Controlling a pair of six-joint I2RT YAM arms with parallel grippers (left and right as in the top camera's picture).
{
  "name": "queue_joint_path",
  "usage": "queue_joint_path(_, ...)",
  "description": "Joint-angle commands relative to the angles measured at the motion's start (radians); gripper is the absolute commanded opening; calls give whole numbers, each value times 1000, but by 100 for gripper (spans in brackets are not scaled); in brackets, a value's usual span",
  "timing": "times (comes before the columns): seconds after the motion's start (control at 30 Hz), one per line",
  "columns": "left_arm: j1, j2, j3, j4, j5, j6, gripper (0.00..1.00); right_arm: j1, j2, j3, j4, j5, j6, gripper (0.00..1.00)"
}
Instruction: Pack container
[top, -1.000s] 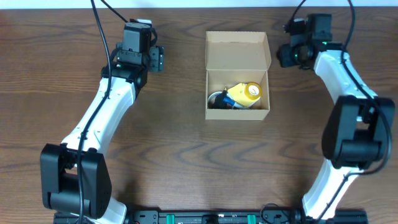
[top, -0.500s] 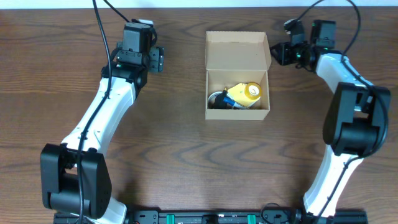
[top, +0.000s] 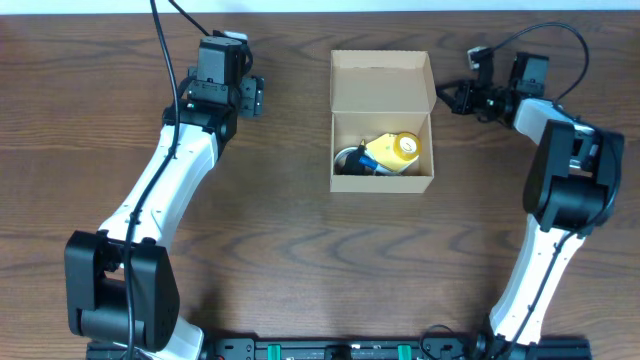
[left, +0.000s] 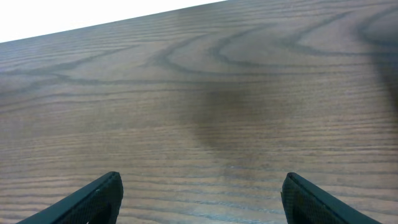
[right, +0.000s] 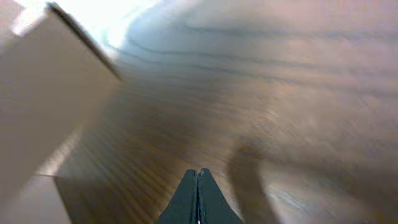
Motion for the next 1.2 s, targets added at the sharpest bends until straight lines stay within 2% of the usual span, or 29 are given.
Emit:
queue_joint_path(0.0,-1,0,4,-1,3,6,82,11,-1,2,12,-79,15,1)
queue_joint_path(0.63,-13,0,4,-1,-1,29,82,90,-1,2,132,-140,18,1)
queue_joint_path(0.87,-13,0,4,-12,-8,51,83,92,-1,3,385,-279,156,1)
queue_joint_path(1.13,-13,0,4,-12,-9,59,83,92,-1,3,494,-611,152,2)
queue_joint_path(1.17,-13,0,4,-12,-9,58,83,93,-2,3,533,-632,204,2)
